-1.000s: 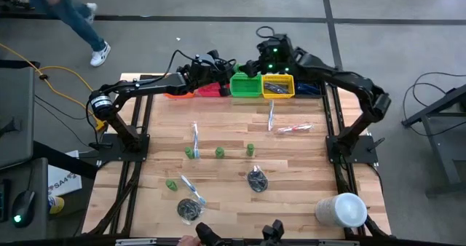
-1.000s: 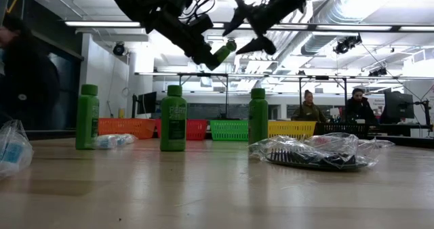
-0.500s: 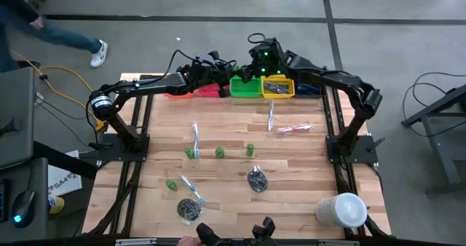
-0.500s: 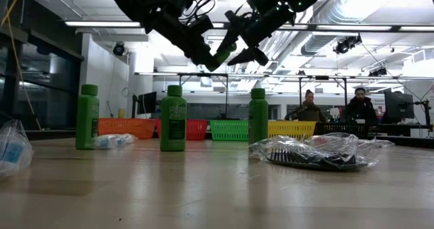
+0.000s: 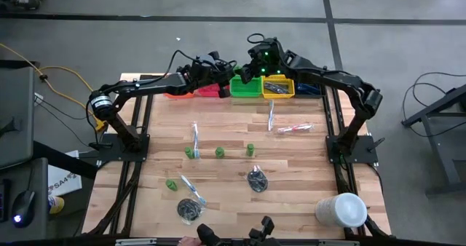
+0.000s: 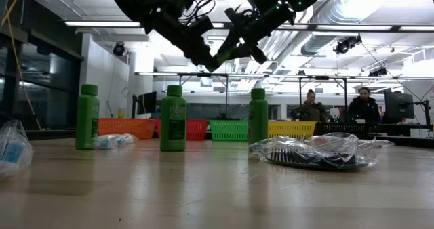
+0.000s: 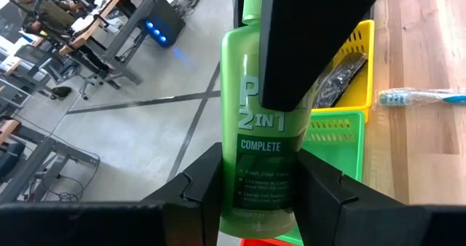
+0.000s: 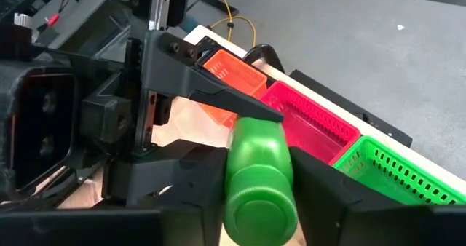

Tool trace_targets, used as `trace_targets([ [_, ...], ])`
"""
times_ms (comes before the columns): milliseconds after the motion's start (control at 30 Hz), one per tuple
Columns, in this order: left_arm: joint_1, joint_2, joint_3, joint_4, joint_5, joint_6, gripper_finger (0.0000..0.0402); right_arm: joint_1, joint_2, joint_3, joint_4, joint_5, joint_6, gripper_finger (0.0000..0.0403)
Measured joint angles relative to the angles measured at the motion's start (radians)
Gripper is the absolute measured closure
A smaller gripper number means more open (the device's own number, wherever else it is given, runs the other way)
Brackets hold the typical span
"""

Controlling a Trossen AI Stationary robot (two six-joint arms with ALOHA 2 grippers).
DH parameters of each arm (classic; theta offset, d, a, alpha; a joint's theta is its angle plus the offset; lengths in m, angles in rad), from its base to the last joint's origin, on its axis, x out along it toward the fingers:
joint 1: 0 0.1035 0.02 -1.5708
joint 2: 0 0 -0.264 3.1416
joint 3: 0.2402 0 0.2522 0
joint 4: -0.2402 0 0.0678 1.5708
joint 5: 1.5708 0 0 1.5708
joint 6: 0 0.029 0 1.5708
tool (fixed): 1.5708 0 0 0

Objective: Pick & Place Travel size toiletries
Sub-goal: Put the green shampoo into the green bin

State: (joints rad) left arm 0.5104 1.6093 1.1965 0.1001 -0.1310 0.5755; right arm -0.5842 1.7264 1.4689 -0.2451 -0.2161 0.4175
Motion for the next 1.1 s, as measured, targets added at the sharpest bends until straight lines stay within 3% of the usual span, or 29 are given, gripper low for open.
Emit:
trace_targets([
  [267, 0.000, 0.000, 0.000, 0.001, -0.007, -0.002, 0.0265, 0.000, 0.000, 0.000, 0.002, -0.019, -0.016, 0.0299],
  [533, 0.000, 0.000, 0.000, 0.007, -0.018, 0.024, 0.0155, -0.003, 0.000, 0.000, -0.007, -0.020, -0.027, 0.0309],
  [633, -0.001, -0.004, 0.000, 0.005, -0.083, 0.033, 0.0130, -0.015, 0.000, 0.000, -0.014, -0.014, -0.019, 0.0309],
  [867, 0.001, -0.025, 0.000, -0.033, -0.232, 0.081, 0.0122, -0.090, -0.004, 0.000, -0.099, 0.037, 0.070, 0.0309],
  [1100, 0.040, -0.064, -0.001, -0.063, -0.273, -0.016, 0.0121, -0.147, -0.005, 0.000, -0.209, 0.099, 0.092, 0.0310],
])
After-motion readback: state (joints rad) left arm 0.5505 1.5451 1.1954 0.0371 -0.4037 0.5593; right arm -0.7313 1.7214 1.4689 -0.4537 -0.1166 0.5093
